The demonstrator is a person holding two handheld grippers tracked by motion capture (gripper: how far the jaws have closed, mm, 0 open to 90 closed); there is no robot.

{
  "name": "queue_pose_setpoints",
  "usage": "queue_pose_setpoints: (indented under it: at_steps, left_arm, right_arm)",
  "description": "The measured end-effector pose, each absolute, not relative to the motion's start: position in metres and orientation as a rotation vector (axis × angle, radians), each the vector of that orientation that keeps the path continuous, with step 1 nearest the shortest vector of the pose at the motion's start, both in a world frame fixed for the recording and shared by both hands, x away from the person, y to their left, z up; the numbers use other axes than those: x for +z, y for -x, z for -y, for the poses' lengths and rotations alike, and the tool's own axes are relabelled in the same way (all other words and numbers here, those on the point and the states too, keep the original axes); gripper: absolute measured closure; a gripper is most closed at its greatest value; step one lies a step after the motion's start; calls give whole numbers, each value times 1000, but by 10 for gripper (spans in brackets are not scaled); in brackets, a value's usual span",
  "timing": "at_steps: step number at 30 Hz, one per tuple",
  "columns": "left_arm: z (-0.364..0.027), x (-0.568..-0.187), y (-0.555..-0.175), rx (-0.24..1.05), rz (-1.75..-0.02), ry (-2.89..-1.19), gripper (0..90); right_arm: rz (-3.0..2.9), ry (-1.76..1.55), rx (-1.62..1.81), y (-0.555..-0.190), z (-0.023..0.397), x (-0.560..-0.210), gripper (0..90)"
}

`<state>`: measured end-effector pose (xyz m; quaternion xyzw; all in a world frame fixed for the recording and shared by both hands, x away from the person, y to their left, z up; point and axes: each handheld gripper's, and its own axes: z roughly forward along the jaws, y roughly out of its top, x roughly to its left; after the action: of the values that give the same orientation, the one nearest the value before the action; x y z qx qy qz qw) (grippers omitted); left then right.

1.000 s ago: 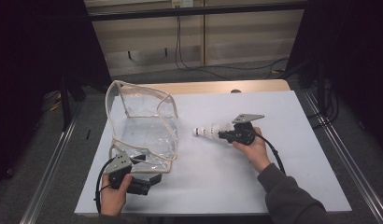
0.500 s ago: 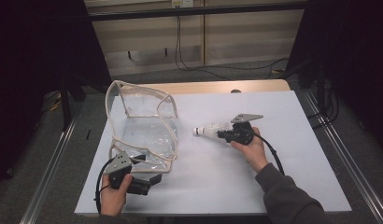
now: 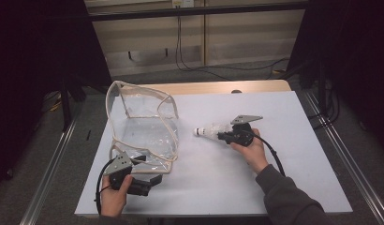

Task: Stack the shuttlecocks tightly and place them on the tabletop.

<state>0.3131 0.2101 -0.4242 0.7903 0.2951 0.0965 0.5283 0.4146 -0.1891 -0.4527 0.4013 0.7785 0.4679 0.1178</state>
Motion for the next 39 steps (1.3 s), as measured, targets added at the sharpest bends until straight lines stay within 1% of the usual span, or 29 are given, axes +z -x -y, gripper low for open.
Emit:
queue_pose_setpoints:
  at_steps: [6,8,15,17,20,22,31,38,39]
  left_arm:
    - [-210,-424,-313,230,-705,-1887,13]
    - [-210,-424,-313,230,-704,-1888,13]
    - [-210,-424,-313,231,-704,-1889,13]
    - [-210,-424,-313,230,-704,-1889,13]
    - [-210,-424,-313,233,-707,-1893,13]
    - [-210,-424,-313,232,-708,-1895,13]
    - [-210,-424,-313,236,-706,-1897,12]
    - [-210,-424,-313,237,-706,-1899,12]
    - [-210,-424,-313,238,-707,-1899,12]
  right_arm:
    - [-2296,-1182,1361,-414,189,-454,860]
    - [-2297,-1187,1353,-414,188,-454,827]
    - [-2299,-1185,1346,-413,189,-452,767]
    - [-2297,-1193,1344,-412,190,-452,724]
    - [-2302,-1196,1340,-411,192,-451,700]
    - [-2303,-1193,1337,-410,192,-451,667]
    - [-2302,-1194,1336,-405,199,-449,645]
    - [-2288,-1201,1351,-401,200,-445,538]
    - [-2292,-1197,1352,-401,200,-444,536]
